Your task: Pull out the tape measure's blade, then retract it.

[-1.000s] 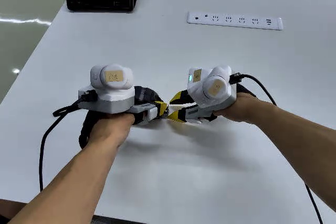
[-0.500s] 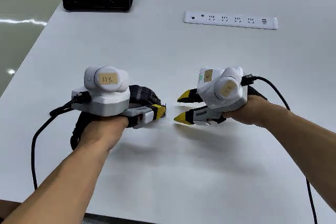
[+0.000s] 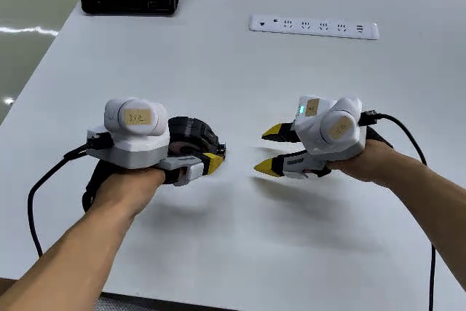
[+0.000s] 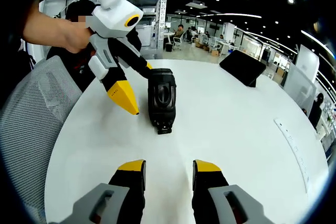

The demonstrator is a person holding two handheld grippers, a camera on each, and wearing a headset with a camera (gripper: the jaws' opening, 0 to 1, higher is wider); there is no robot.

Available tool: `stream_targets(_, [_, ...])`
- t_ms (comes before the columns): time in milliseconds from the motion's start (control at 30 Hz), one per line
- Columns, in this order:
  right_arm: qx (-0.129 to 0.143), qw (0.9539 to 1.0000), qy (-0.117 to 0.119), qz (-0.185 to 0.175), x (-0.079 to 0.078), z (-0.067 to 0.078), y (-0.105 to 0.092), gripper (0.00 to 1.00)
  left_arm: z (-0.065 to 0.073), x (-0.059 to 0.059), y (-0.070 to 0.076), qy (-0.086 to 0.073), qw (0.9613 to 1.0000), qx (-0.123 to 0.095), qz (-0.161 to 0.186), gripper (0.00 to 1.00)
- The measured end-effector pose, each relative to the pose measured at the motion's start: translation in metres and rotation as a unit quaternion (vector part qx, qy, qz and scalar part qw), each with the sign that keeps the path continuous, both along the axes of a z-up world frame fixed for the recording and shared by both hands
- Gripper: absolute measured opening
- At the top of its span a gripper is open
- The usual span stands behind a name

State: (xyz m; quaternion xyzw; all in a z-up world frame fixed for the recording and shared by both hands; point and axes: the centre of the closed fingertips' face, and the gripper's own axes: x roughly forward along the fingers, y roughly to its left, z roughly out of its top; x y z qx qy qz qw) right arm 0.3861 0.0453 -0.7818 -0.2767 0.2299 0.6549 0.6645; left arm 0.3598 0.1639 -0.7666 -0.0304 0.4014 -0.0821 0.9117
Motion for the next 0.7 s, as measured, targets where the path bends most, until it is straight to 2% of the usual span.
stream_targets(100, [0.004, 0.9999, -0.001, -0.012, 0.001, 0.002, -0.007, 0.34, 0.001, -0.002, 0.001, -0.002, 1.0, -0.003, -0.001, 0.74])
stream_targets(267, [0.009, 0.9994, -0.001, -0.032, 0.001, 0.004, -0.019, 0.37, 0.004, -0.004, -0.001, -0.016, 0.9997, -0.013, -0.015, 0.77])
stream_targets(333, [0.019, 0.9989, 0.003, -0.042, 0.002, 0.005, -0.023, 0.39, 0.003, -0.005, 0.0, -0.018, 0.9996, -0.014, -0.019, 0.78])
stream_targets(467, [0.028, 0.9977, -0.001, -0.062, 0.004, 0.007, -0.032, 0.41, 0.006, -0.006, -0.001, -0.033, 0.9989, -0.018, -0.028, 0.8])
stream_targets(567, [0.032, 0.9968, 0.0, -0.073, 0.003, 0.009, -0.037, 0.44, 0.003, -0.008, 0.0, -0.028, 0.9989, -0.014, -0.034, 0.81])
stream_targets(633, [0.035, 0.9963, -0.001, -0.079, 0.002, 0.01, -0.041, 0.45, 0.004, -0.009, 0.0, -0.036, 0.9984, -0.017, -0.041, 0.83])
stream_targets(700, [0.037, 0.9956, 0.0, -0.086, 0.001, 0.011, -0.044, 0.47, 0.003, -0.01, 0.0, -0.038, 0.9981, -0.018, -0.045, 0.85])
